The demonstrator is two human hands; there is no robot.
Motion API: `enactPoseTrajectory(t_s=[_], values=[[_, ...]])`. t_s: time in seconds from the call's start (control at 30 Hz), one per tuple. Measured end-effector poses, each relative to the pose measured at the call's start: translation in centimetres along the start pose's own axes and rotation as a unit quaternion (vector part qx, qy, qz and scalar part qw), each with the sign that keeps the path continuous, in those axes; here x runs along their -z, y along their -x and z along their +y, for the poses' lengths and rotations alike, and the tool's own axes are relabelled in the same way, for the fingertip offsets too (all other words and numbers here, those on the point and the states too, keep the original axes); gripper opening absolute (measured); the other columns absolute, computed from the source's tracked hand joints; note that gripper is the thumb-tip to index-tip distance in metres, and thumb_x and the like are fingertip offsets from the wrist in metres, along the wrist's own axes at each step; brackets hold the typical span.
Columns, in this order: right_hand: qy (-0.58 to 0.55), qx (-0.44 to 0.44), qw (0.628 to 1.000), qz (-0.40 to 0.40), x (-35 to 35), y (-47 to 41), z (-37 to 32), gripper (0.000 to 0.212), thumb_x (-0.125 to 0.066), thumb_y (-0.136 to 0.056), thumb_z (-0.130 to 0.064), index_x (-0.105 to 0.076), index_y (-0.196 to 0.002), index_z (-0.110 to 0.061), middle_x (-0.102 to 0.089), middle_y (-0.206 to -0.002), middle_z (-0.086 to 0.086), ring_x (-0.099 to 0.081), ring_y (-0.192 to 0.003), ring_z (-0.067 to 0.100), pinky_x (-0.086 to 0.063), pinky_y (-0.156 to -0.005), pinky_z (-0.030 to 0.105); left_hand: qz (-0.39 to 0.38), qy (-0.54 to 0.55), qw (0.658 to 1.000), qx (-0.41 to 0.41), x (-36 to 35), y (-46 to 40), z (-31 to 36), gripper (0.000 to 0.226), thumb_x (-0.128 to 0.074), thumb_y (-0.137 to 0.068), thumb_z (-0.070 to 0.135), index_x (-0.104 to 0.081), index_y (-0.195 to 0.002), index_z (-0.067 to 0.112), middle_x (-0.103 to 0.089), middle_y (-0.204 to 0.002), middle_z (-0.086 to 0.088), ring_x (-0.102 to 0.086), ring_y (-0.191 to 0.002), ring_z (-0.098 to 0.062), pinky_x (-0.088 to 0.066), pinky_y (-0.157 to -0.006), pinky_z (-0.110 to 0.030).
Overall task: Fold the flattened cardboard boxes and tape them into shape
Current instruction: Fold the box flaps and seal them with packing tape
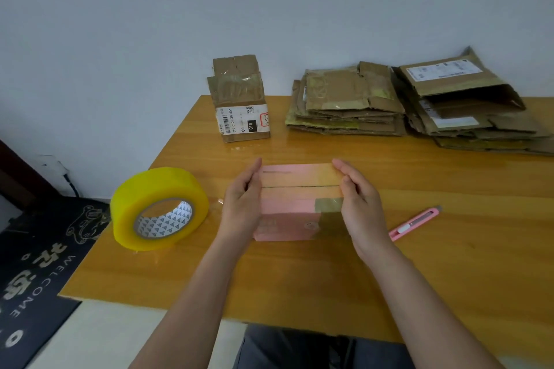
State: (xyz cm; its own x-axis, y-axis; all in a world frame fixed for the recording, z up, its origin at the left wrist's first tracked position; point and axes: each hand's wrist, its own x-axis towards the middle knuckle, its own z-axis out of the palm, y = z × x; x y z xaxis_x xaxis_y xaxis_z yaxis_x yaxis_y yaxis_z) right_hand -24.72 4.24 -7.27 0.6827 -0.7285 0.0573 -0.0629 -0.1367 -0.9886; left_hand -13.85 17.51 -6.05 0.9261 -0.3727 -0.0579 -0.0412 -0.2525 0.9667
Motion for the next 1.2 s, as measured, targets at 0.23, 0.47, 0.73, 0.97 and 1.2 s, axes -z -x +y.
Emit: enactPoseTrajectory(t_s=[0.23, 0.47, 0.73, 0.97, 1.2], values=[[0.307, 0.139, 0.941, 0.033, 0.4, -0.4, -1.1, 0.037, -0.045, -0.102, -0.028, -0.060, -0.130, -0.009, -0.044, -0.150, 0.008, -0.038, -0.140, 0.022, -0.034, -0.111, 0.033, 0.077, -0.302, 0.920, -0.238, 2.4, 1.5, 1.9, 0.037, -0.048, -0.102, 0.025, -0.056, -0.136, 0.011, -0.048, -0.148, -0.004, -0.044, -0.136, -0.020, -0.035, -0.106, -0.027], [0.366, 0.224, 0.902, 0.056, -1.0, 1.5, -2.0, 0.039, -0.044, -0.100, -0.028, -0.064, -0.124, -0.006, -0.048, -0.146, 0.013, -0.034, -0.143, 0.029, -0.034, -0.114, 0.050, 0.282, -0.238, 0.864, -0.341, 7.9, 4.5, -0.2, 0.039, -0.063, -0.091, 0.005, -0.056, -0.130, 0.002, -0.053, -0.138, -0.016, -0.046, -0.132, -0.026, -0.035, -0.106, -0.022], [0.375, 0.343, 0.861, 0.041, -6.1, 4.2, -2.6, 0.032, -0.047, -0.096, -0.017, -0.063, -0.122, -0.007, -0.051, -0.143, 0.013, -0.037, -0.141, 0.031, -0.027, -0.117, 0.045, 0.266, -0.137, 0.953, -0.052, 11.9, 5.0, -4.3, 0.089, -0.072, -0.086, 0.011, -0.014, -0.154, 0.008, -0.020, -0.156, -0.012, -0.021, -0.145, -0.026, -0.023, -0.116, -0.037], [0.382, 0.332, 0.862, 0.030, -8.3, 4.0, -2.0, 0.032, -0.054, -0.097, -0.014, -0.060, -0.128, -0.009, -0.052, -0.141, 0.012, -0.038, -0.140, 0.030, -0.025, -0.119, 0.045, 0.215, 0.014, 0.976, 0.034, 13.3, 4.0, -6.4, 0.061, -0.071, -0.090, 0.021, -0.040, -0.143, 0.022, -0.054, -0.134, -0.003, -0.052, -0.122, -0.023, -0.043, -0.105, -0.042], [0.404, 0.303, 0.863, 0.021, -8.7, 4.2, -1.8, 0.028, -0.056, -0.095, -0.018, -0.067, -0.119, -0.009, -0.062, -0.131, 0.009, -0.053, -0.128, 0.028, -0.039, -0.109, 0.044, 0.231, 0.068, 0.970, 0.018, 11.7, 2.7, -6.5, 0.030, -0.054, -0.099, 0.034, -0.062, -0.114, 0.009, -0.064, -0.092, -0.001, -0.056, -0.079, -0.010, -0.044, -0.064, -0.022]])
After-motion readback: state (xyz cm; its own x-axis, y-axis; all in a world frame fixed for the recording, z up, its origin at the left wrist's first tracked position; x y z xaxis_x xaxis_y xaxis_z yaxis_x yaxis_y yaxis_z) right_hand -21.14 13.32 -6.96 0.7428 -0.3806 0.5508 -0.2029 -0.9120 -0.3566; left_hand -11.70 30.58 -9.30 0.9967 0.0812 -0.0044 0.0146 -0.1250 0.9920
